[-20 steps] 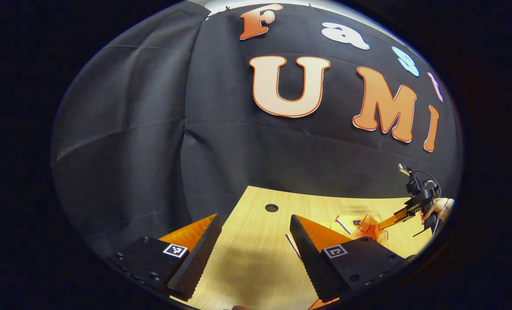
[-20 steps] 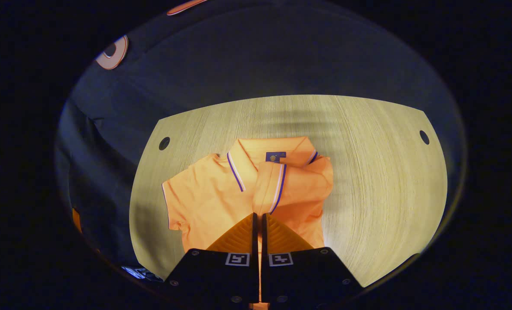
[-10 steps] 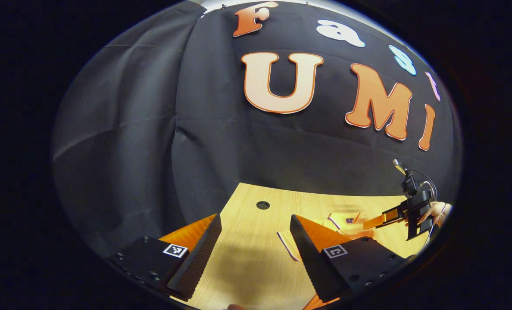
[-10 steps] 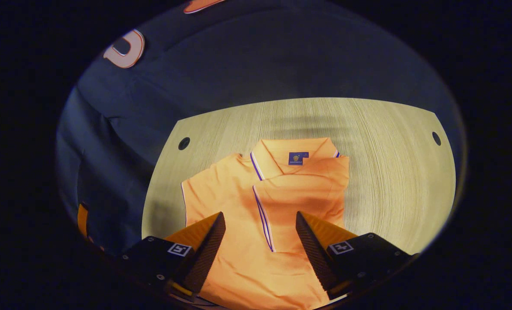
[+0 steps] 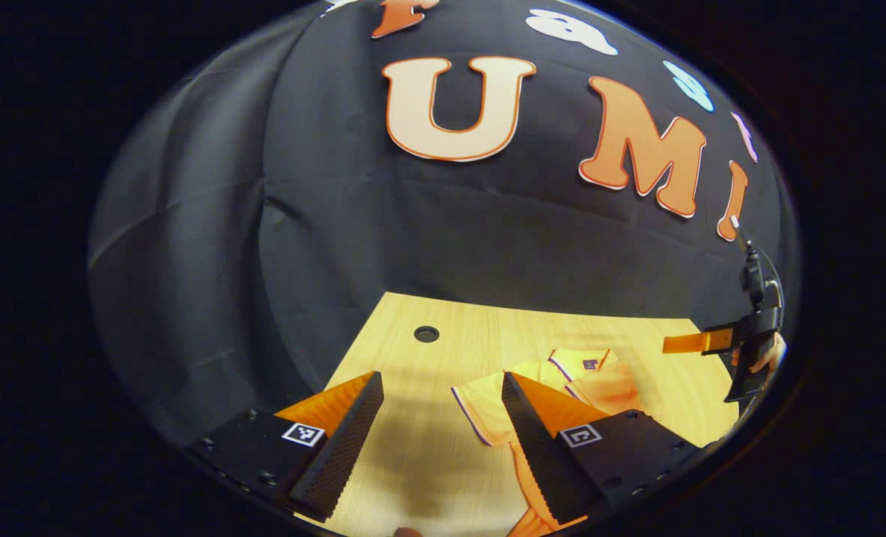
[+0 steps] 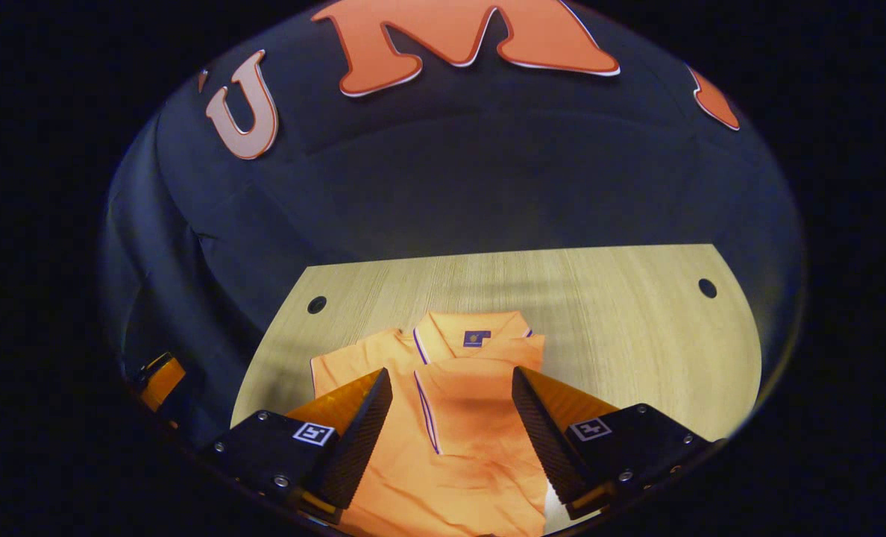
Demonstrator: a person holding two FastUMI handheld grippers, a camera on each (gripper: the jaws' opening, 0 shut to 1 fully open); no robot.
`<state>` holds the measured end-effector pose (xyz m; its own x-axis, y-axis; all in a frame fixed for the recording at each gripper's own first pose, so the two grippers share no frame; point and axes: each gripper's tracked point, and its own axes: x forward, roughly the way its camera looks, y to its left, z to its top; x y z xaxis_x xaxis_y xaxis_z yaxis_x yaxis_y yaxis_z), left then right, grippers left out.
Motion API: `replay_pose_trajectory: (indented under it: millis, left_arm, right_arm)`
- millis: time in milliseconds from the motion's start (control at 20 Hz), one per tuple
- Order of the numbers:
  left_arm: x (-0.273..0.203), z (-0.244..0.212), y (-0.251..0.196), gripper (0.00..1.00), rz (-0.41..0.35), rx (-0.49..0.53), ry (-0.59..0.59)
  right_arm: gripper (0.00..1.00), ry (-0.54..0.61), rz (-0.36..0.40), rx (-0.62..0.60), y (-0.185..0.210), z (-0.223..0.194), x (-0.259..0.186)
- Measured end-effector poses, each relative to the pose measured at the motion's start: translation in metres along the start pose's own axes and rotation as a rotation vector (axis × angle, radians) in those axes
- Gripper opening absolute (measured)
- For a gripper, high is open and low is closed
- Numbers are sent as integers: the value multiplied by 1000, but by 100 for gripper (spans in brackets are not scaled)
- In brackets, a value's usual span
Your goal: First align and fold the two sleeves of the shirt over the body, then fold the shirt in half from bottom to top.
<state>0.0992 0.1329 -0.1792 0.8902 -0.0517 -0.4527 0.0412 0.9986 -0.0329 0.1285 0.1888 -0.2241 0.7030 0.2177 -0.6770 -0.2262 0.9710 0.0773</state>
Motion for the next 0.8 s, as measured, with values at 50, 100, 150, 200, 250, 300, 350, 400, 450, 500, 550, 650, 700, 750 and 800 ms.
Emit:
replay_pose_trajectory:
  millis: [50, 100, 150, 200, 250, 300, 350, 400, 450, 500, 550, 650, 700, 750, 800]
  left_arm:
    - [8, -3, -6, 98, -10, 3, 24]
    - [19, -6, -11, 98, -18, 2, 46]
    - [29, -9, -14, 99, -22, 3, 71]
    - [38, -14, -16, 98, -24, 4, 98]
    - [48, -19, -17, 98, -20, 10, 133]
    - [60, -23, -23, 98, -26, 12, 157]
    - [70, -28, -28, 98, -34, 14, 184]
    - [81, -34, -32, 98, -37, 13, 219]
    - [87, -43, -34, 98, -35, 19, 267]
    - [95, -46, -37, 99, -45, 22, 294]
    - [104, -50, -40, 99, -52, 19, 334]
    - [117, -64, -44, 97, -64, -15, 412]
    - [123, -70, -45, 98, -59, -42, 456]
    - [131, -75, -43, 99, -45, -56, 492]
    - [136, -83, -40, 98, -26, -58, 528]
  right_arm:
    - [99, -14, -5, -7, -6, 3, -9]
    - [99, -34, -10, -14, -11, 7, -16]
    - [98, -55, -16, -20, -17, 11, -24]
    - [99, -78, -21, -22, -23, 16, -33]
    - [99, -104, -22, -25, -28, 21, -40]
    - [99, -123, -23, -29, -33, 24, -47]
    - [98, -136, -26, -30, -39, 28, -54]
    - [98, -147, -24, -30, -46, 30, -61]
    - [98, -151, -18, -27, -51, 30, -67]
    - [98, -152, -9, -20, -57, 30, -73]
    - [98, -146, 7, -7, -60, 28, -78]
    - [98, -132, 40, 37, -67, 24, -86]
    - [98, -129, 51, 52, -72, 25, -90]
    - [98, -130, 53, 60, -79, 24, -94]
    - [98, -128, 49, 63, -86, 23, -95]
